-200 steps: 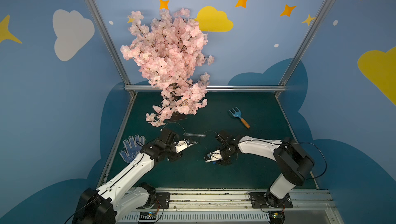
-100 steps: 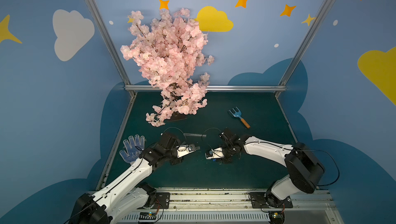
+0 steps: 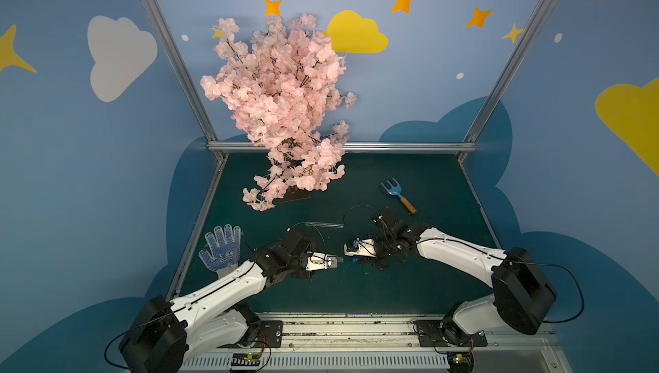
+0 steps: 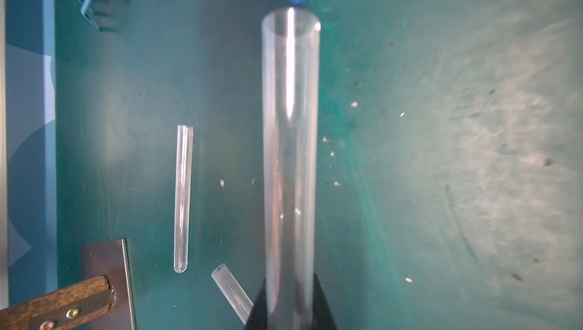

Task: Insert stoppers into test tubes
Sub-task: Pick up the stopper from the center of the board, then insert the stopper into the test tube.

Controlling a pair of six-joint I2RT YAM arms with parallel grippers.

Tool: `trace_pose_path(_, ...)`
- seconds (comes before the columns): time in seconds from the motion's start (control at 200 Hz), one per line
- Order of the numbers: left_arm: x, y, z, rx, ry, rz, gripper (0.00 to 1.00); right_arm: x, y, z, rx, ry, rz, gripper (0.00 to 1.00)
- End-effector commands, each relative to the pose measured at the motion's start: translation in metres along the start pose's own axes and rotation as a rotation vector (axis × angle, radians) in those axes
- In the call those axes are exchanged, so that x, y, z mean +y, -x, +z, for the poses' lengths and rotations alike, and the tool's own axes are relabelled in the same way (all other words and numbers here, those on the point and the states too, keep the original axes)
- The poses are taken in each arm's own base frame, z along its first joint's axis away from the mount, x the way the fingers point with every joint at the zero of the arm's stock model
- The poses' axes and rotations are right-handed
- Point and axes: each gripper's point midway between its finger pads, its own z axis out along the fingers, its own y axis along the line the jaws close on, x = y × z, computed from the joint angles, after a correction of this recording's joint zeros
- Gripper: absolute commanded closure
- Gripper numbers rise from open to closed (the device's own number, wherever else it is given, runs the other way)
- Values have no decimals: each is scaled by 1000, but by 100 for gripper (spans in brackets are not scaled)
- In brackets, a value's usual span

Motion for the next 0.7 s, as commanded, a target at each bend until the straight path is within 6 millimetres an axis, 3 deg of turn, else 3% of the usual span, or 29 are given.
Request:
trace_pose_path(0.0,14,7,3,18,56,28,98,-1,13,-5,-53,-3,22,87)
trace_pose_path(0.28,18,18,7,0,65,6,98,-5,21,-7,-80,-11,37,87)
trace_pose_path(0.691,16,17,11,21,58,8,98,-5,24,-8,-86,-12,52,87)
